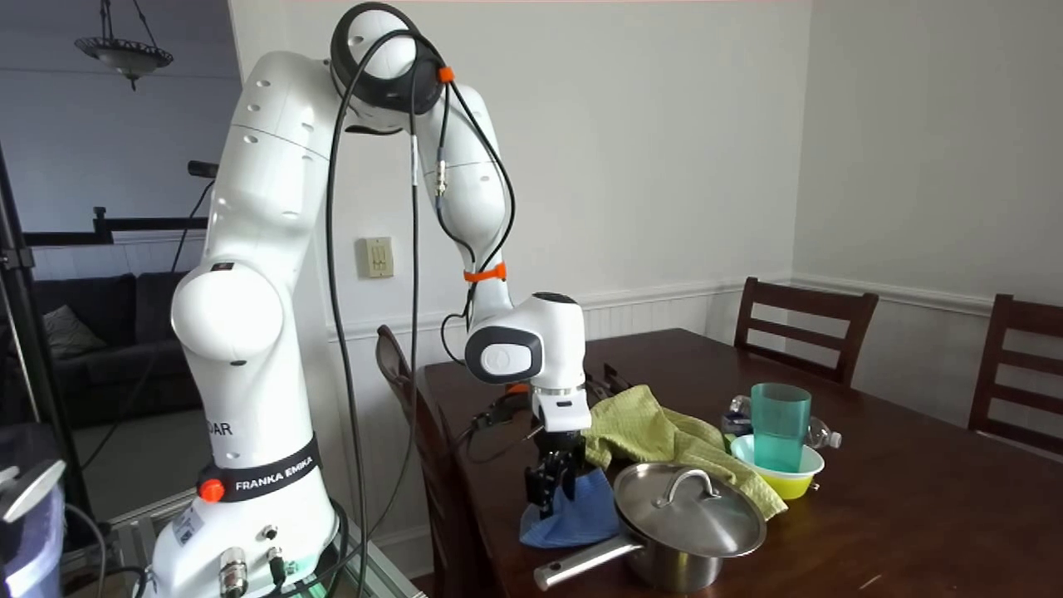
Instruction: Put the blue towel on top of the silver lid then use the towel to put the lid on the table.
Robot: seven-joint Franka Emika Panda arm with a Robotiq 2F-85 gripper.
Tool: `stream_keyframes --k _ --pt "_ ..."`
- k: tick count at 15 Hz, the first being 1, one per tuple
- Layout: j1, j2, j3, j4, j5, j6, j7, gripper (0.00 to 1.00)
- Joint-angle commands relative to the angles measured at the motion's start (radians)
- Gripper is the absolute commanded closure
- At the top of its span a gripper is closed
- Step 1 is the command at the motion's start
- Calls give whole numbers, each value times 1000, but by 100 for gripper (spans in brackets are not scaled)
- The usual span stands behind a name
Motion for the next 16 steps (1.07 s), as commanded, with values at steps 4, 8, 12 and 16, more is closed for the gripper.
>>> stream_keyframes --k 4,8,12,16 --pt "-126 15 120 33 47 -37 -41 83" --pt "-101 -44 122 44 142 -151 -111 100" --pt "3 -120 0 55 125 -274 -81 97" --pt "104 -192 -120 51 -4 -287 -32 97"
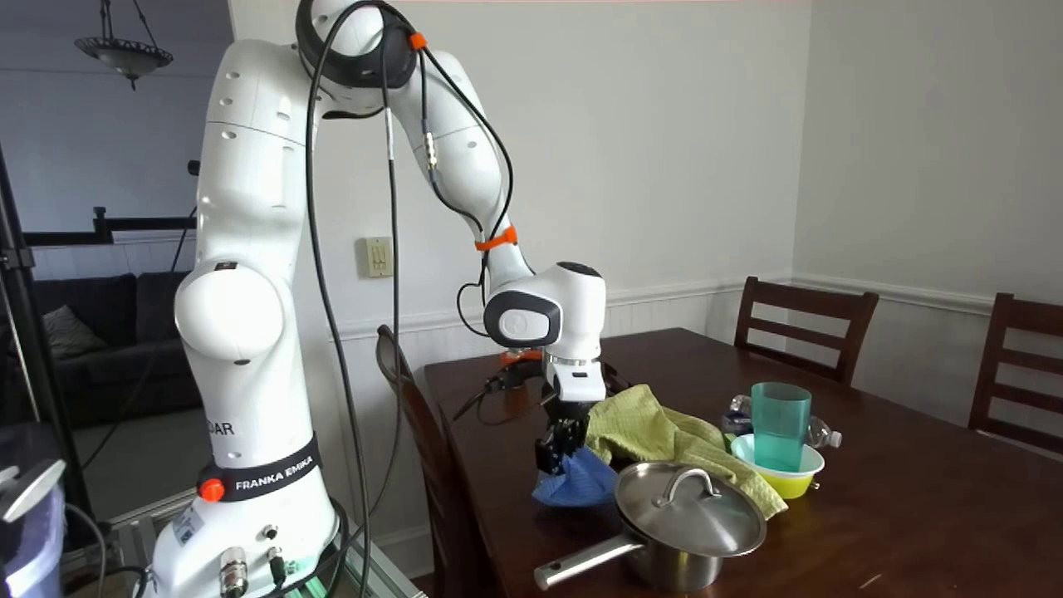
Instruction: Put the blue towel on top of the silver lid then use the towel to put the lid on the table.
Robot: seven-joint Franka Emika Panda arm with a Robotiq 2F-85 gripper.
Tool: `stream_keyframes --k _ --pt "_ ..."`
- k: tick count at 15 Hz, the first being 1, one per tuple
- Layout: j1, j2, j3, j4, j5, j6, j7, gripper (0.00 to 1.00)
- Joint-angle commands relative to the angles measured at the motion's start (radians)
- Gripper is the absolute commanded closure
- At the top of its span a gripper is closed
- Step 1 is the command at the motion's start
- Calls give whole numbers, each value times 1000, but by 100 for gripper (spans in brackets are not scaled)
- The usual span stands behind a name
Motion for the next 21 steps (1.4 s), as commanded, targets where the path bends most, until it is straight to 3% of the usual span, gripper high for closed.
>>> stream_keyframes --k 1,3,11,17,20,21 --pt "77 -98 -103 -10 -128 -39 43 97" --pt "83 -150 -122 -6 -177 -63 27 97" --pt "56 -258 -89 33 -150 -198 -76 97" --pt "0 -289 -125 60 -308 -176 -250 97" --pt "-38 -290 -150 82 -319 -177 -393 97" --pt "-22 -269 -131 75 -296 -164 -320 97"
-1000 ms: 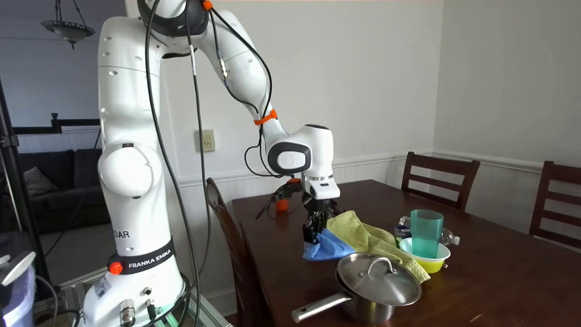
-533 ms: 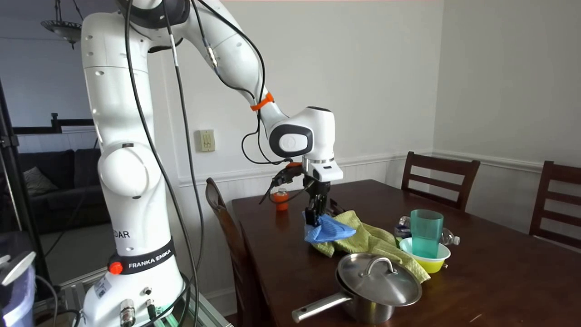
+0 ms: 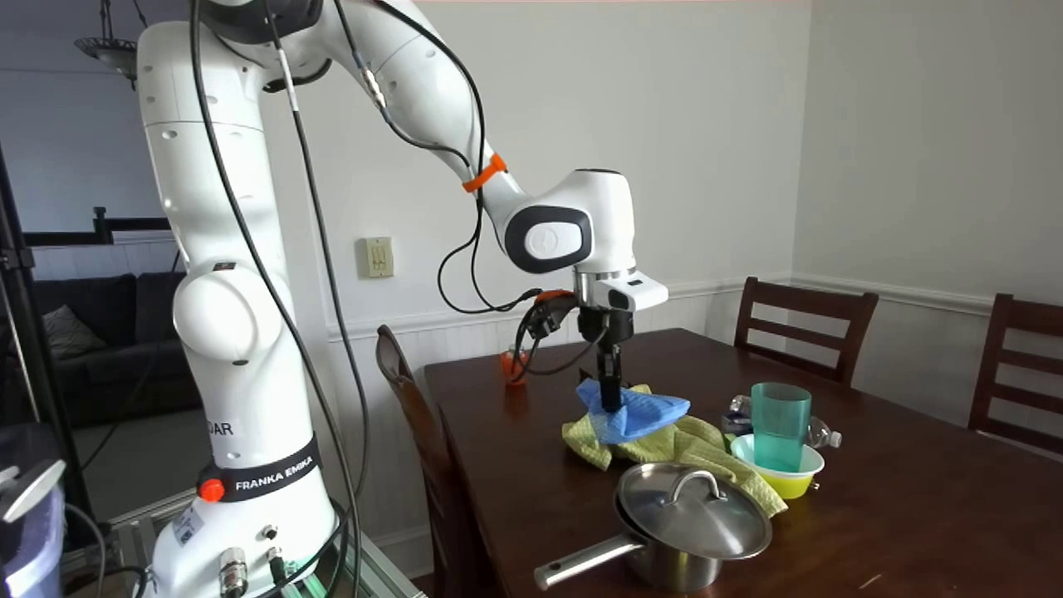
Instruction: Put the blue towel on top of the silver lid then use the towel to put the lid on the table.
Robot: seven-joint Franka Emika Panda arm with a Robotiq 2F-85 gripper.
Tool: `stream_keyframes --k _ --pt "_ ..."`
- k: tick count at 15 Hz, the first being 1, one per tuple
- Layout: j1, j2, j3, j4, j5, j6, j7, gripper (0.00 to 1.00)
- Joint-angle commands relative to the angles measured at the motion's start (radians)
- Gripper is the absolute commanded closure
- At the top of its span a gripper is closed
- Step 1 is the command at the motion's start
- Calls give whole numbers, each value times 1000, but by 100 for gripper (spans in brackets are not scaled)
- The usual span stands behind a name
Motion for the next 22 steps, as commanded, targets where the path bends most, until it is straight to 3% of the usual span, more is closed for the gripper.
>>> stream_keyframes --k 1,6,7,12,22 --pt "-15 0 2 4 0 -2 -14 87" --pt "-8 4 11 2 0 -2 -6 87" --pt "-8 4 11 2 0 -2 -6 97" --pt "-32 12 -13 11 -32 22 -73 97" --pt "-92 69 -73 80 58 40 -467 97"
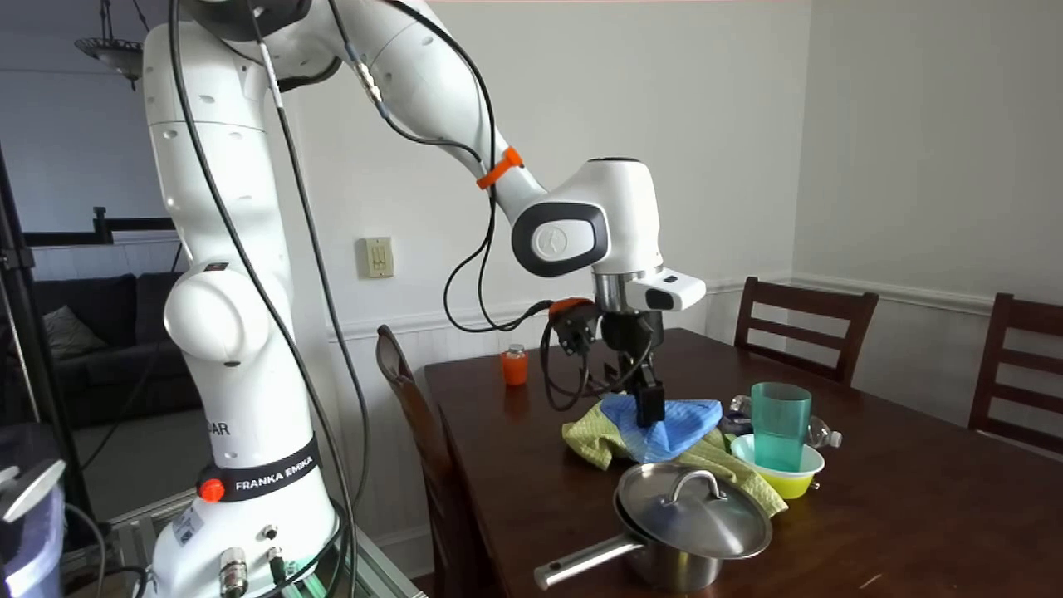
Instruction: Put the blue towel on top of the silver lid then use the towel to put the lid on the table.
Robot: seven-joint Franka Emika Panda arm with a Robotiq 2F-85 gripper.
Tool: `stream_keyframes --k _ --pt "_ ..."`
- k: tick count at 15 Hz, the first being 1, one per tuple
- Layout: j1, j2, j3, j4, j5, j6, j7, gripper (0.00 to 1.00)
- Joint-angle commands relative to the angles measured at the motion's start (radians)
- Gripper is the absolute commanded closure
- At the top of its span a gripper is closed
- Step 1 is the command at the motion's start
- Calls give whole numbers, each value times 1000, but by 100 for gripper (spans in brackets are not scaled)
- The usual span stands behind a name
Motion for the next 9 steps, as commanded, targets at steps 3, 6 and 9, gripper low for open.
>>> stream_keyframes --k 3,6,9 --pt "-31 93 -5 82 101 -5 -194 97" --pt "-47 141 9 123 163 -13 -262 97" --pt "-59 178 15 155 154 -12 -270 97"
